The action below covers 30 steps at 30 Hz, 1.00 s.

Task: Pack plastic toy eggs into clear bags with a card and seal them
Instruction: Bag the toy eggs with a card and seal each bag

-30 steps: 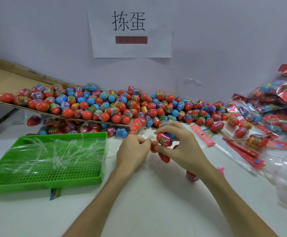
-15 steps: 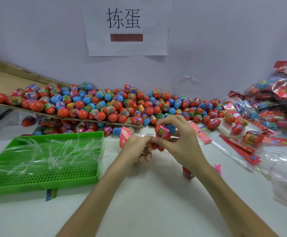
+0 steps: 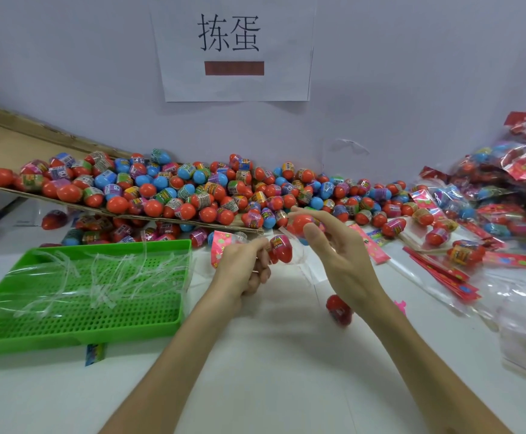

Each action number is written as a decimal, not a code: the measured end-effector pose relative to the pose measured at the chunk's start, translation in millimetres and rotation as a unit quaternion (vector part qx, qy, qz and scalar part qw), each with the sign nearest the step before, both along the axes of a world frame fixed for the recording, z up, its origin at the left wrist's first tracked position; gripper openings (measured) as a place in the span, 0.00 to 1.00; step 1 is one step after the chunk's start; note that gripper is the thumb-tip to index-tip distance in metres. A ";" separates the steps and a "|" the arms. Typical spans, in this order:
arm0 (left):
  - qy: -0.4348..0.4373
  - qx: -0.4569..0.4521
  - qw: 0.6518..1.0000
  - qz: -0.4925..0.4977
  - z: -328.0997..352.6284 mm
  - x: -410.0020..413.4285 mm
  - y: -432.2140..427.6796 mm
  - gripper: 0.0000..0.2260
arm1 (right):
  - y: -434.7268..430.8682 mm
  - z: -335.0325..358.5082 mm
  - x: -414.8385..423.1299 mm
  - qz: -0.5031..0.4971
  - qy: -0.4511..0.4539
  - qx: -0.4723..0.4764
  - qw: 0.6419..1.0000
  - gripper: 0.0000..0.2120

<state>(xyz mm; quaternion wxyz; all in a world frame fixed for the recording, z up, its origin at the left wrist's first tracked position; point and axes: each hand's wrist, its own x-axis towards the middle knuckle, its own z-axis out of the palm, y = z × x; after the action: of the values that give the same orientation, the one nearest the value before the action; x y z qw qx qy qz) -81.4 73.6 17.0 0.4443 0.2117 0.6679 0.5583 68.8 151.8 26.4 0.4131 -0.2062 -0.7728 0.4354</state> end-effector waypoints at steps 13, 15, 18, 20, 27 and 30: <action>0.020 0.006 1.000 0.005 -0.6 9.8 2.5 0.25 | 6.8 -12.0 -6.0 0.007 -0.163 -0.018 0.986 0.19; 0.031 0.003 1.000 -0.002 -0.4 9.7 1.8 0.24 | 8.1 -12.2 -6.7 -0.023 -0.157 -0.009 0.987 0.16; 0.046 0.000 0.999 0.001 -1.4 8.5 1.0 0.22 | 8.7 -13.7 -7.5 -0.025 -0.165 -0.016 0.986 0.13; 0.056 -0.002 0.998 0.006 -3.6 6.7 2.0 0.22 | 8.9 -14.3 -5.9 -0.033 -0.172 -0.008 0.984 0.11; 0.260 -0.008 0.964 -0.058 -13.3 2.6 0.2 0.24 | 15.8 -16.1 -2.8 -0.038 -0.250 0.031 0.967 0.07; 0.321 -0.026 0.944 -0.071 -15.8 4.3 -0.2 0.23 | 13.6 -19.6 -2.2 -0.033 -0.267 0.069 0.961 0.06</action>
<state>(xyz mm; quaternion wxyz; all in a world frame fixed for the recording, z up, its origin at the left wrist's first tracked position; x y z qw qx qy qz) -77.1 73.4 1.2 0.2501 0.4148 0.7725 0.4107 66.6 165.4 6.8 0.2188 -0.3113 -0.8761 0.2962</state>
